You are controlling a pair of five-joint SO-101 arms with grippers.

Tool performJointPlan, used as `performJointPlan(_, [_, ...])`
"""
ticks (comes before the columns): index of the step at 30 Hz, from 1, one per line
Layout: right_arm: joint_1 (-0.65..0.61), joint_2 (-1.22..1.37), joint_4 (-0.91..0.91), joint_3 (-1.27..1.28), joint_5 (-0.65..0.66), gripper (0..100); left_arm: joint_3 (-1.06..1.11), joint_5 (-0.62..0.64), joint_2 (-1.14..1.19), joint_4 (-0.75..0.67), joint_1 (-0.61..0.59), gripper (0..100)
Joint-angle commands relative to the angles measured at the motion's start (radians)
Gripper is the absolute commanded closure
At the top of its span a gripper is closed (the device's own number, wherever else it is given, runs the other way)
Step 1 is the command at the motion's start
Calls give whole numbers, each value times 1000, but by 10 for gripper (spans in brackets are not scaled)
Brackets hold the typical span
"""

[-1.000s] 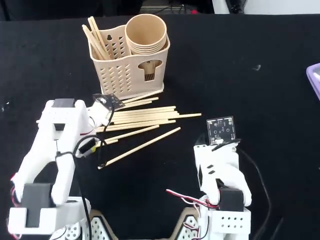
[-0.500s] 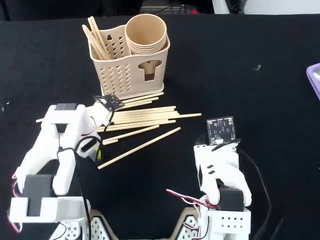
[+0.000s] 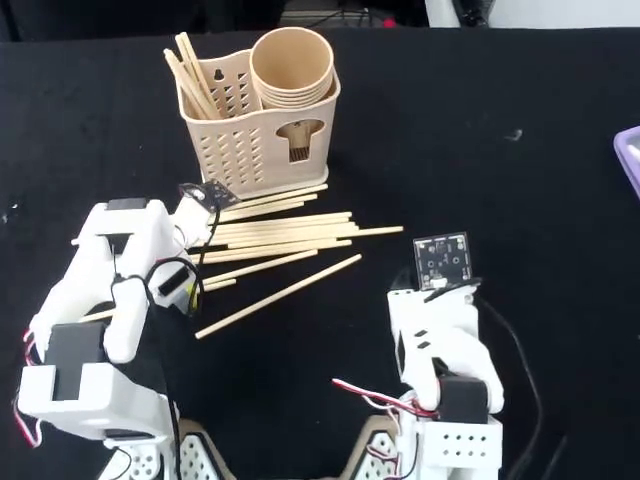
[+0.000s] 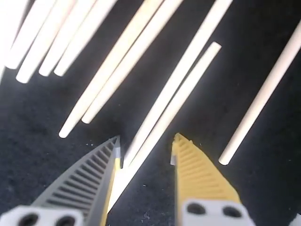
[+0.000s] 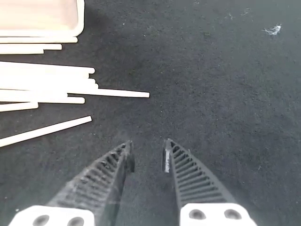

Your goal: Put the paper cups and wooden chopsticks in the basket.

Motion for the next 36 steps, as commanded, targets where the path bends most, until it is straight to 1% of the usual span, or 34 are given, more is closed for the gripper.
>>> performJointPlan(1, [-12, -67, -21, -8, 11, 884, -24, -11, 20, 15, -16, 895])
performJointPlan(2, [-12, -67, -21, -8, 11, 884, -33, -11, 20, 41, -16, 955])
performJointPlan(3, [-12, -67, -21, -8, 11, 884, -48, -12, 20, 74, -15, 981])
performJointPlan(4, [-12, -67, -21, -8, 11, 884, -59, -12, 20, 101, -15, 954])
performJointPlan(6, [-12, -67, -21, -8, 11, 884, -88, -14, 20, 158, -16, 974])
performJointPlan(10, [-12, -67, -21, -8, 11, 884, -124, -54, 20, 247, -15, 970])
performJointPlan(18, [-12, -67, -21, -8, 11, 884, -180, -55, 18, 377, -12, 970])
performJointPlan(20, [-12, -67, -21, -8, 11, 884, -189, -55, 18, 410, 13, 970])
performJointPlan(22, [-12, -67, -21, -8, 11, 884, -183, -46, 18, 431, 68, 970])
performJointPlan(24, [-12, -67, -21, -8, 11, 884, -163, -17, 17, 436, 147, 970])
performJointPlan(26, [-12, -67, -21, -8, 11, 884, -151, 48, -8, 431, 231, 970])
performJointPlan(29, [-12, -67, -21, -8, 11, 884, -122, 133, -80, 364, 335, 970])
performJointPlan(32, [-12, -67, -21, -8, 11, 884, -88, 209, -166, 288, 390, 970])
performJointPlan(36, [-12, -67, -21, -8, 11, 884, -54, 313, -239, 187, 403, 970])
